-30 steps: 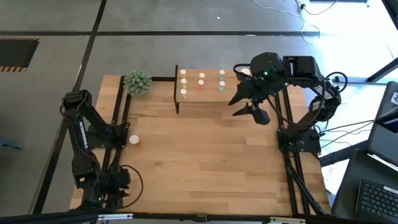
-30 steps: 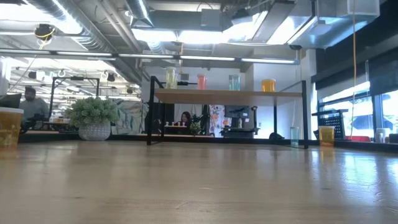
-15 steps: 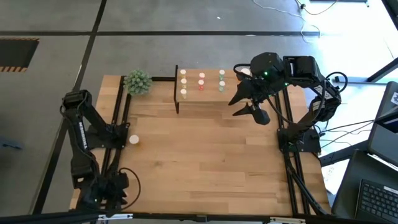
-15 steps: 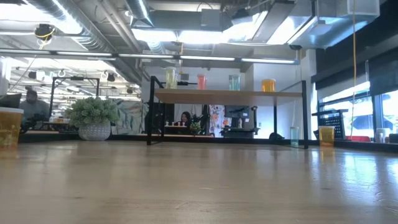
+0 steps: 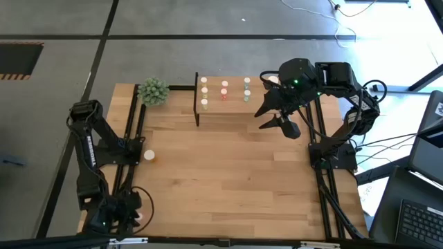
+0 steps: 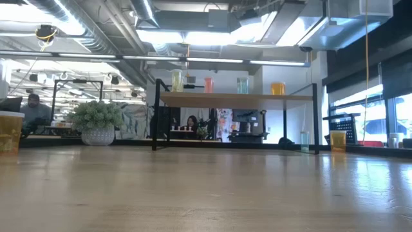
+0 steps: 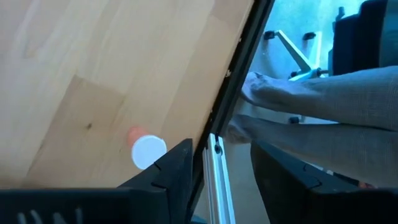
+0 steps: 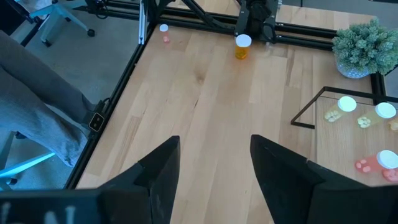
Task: Pick and place medicine bottles onto shelf by color
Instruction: Put the pink pill bottle on the shelf aligned with the other pink pill bottles
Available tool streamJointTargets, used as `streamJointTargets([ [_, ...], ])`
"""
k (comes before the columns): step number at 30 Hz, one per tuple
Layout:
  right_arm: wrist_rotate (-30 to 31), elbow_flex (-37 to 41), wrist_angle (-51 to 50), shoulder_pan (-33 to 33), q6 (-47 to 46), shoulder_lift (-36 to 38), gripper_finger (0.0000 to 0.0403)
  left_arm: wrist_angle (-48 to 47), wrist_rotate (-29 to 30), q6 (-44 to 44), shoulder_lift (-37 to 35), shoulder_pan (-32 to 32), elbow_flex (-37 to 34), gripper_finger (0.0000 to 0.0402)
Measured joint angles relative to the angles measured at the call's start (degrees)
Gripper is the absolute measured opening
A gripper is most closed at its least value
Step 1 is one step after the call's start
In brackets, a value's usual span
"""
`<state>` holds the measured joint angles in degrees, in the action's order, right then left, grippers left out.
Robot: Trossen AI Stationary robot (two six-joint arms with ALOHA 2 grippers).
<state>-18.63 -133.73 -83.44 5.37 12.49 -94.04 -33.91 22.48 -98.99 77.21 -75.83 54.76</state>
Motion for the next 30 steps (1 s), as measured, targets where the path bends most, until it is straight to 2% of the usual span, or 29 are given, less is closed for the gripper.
streamJointTargets([
  [15, 0.0, 0.0, 0.0, 0.0, 0.02, 0.0, 0.0198, -0.4, -1.18, -2.52, -0.2, -0.04, 0.0, 0.0173],
  [24, 0.0, 0.0, 0.0, 0.0, 0.0, 0.02, 0.0198, -1.96, -2.56, -1.28, 0.05, -0.04, 0.0, 0.0226],
  [30, 0.0, 0.0, 0.0, 0.0, 0.02, 0.02, 0.0198, -4.45, -2.58, -0.32, 3.98, -0.22, -0.02, 0.0233],
])
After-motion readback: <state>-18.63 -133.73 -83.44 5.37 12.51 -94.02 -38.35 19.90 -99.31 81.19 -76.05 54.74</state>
